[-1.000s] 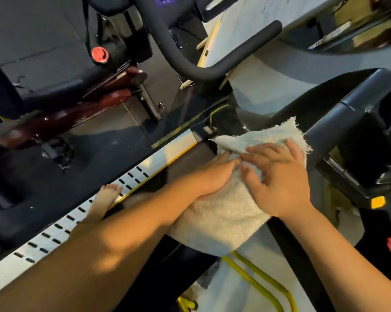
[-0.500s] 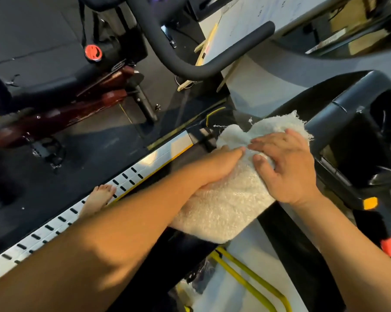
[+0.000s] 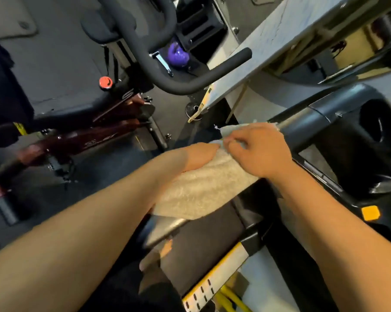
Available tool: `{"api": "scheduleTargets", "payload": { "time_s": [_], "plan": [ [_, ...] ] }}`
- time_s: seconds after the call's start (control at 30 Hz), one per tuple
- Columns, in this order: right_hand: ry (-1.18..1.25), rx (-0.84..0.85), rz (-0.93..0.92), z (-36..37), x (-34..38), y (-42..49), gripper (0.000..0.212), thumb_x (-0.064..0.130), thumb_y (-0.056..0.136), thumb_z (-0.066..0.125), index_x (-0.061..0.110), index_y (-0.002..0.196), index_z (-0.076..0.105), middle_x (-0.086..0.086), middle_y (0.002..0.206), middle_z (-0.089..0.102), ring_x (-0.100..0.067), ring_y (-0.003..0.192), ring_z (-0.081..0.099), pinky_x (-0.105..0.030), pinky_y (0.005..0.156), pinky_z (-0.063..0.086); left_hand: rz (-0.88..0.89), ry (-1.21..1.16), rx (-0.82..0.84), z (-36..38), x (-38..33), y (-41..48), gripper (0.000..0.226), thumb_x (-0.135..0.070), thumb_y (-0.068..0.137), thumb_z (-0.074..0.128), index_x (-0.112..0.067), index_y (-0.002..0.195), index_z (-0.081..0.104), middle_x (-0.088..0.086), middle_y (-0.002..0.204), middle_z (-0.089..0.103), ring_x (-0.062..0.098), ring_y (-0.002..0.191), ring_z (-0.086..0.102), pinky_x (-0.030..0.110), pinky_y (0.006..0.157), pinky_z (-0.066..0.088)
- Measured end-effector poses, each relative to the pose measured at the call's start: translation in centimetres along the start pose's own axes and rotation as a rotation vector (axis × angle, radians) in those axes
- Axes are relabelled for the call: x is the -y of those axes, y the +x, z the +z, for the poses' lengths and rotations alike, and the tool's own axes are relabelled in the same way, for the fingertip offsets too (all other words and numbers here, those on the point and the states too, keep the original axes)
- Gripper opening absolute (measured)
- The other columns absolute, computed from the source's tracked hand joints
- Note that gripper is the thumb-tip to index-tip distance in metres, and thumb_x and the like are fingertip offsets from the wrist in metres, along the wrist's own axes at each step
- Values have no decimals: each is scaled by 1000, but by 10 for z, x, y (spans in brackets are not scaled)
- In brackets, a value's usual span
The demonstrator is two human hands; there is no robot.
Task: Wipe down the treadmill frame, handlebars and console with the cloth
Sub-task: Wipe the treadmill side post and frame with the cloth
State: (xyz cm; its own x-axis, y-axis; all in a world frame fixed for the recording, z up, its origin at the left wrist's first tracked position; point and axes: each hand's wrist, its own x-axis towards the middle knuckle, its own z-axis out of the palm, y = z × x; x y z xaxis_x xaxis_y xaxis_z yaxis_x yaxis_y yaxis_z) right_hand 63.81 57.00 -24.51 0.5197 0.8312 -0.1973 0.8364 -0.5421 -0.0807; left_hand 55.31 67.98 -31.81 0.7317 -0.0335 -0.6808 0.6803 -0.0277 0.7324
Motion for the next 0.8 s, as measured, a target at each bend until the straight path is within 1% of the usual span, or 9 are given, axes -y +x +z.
{"api": "scheduleTargets", "payload": {
  "time_s": [0.1, 0.2, 0.27, 0.33, 0.43, 0.57, 0.67, 0.73, 0.8],
  "plan": [
    [13, -1, 74, 0, -14, 13, 34, 49, 90, 40, 29, 89, 68, 3, 82, 68, -25, 81, 60, -34, 65, 39, -58, 29, -203, 11, -14, -20, 41, -21, 109, 27, -1, 142, 40, 18, 147, 44, 29, 135, 43, 14, 88, 36],
    [30, -326, -45, 19, -8, -17, 29, 33, 90, 46, 19, 70, 63, -5, 73, 66, -33, 78, 60, -39, 68, 38, 66, 376, -409, 32, -8, -59, 47, -40, 108, 15, -13, 128, 48, 16, 133, 57, 34, 124, 54, 36, 92, 40],
    [168, -542, -13, 46, -2, -53, 27, 28, 91, 44, 23, 94, 70, -3, 108, 70, -29, 110, 58, -44, 99, 36, 168, 719, -631, 51, 5, -76, 56, -52, 103, 10, -20, 128, 48, 11, 124, 62, 35, 113, 60, 40, 88, 46],
    [344, -630, 51, 79, 10, -81, 42, 23, 96, 40, 15, 134, 55, -6, 147, 45, -30, 142, 30, -52, 116, 18, 245, 903, -791, 69, 17, -84, 59, -55, 97, 15, -20, 130, 49, 8, 116, 63, 34, 101, 60, 42, 81, 48],
    [752, -647, 150, 112, 40, -106, 59, 16, 99, 39, 12, 154, 17, -8, 162, 8, -28, 150, 3, -48, 119, 16, 328, 1189, -764, 87, 20, -72, 60, -41, 97, 37, -9, 148, 35, 16, 135, 52, 37, 117, 52, 47, 93, 44],
    [1355, -671, 388, 118, 57, -103, 74, 6, 100, 40, 44, 145, -4, 12, 161, -3, -12, 149, 7, -39, 119, 19, 569, 1215, -637, 79, -13, -37, 67, -38, 97, 45, -6, 153, 27, 27, 153, 33, 44, 141, 31, 49, 113, 31],
    [1451, -585, 594, 112, 39, -83, 67, 13, 103, 38, 41, 145, -5, 6, 162, -2, -11, 149, 5, -38, 121, 16, 588, 1267, -566, 76, -48, -12, 82, -45, 92, 58, -15, 157, 19, 23, 160, 21, 36, 147, 22, 42, 117, 25],
    [1449, -544, 645, 107, 22, -74, 65, 23, 104, 36, 32, 149, -10, 6, 162, -8, -12, 149, -2, -38, 122, 10, 605, 1251, -558, 82, -63, -4, 83, -42, 91, 62, -15, 157, 19, 20, 162, 17, 33, 148, 19, 40, 117, 22],
    [1473, -546, 639, 104, 21, -76, 68, 27, 104, 37, 36, 145, -17, 9, 161, -13, -10, 149, -5, -36, 122, 8, 600, 1249, -551, 89, -64, -13, 83, -37, 92, 62, -16, 157, 16, 17, 163, 13, 31, 150, 14, 39, 119, 18]
  ]
}}
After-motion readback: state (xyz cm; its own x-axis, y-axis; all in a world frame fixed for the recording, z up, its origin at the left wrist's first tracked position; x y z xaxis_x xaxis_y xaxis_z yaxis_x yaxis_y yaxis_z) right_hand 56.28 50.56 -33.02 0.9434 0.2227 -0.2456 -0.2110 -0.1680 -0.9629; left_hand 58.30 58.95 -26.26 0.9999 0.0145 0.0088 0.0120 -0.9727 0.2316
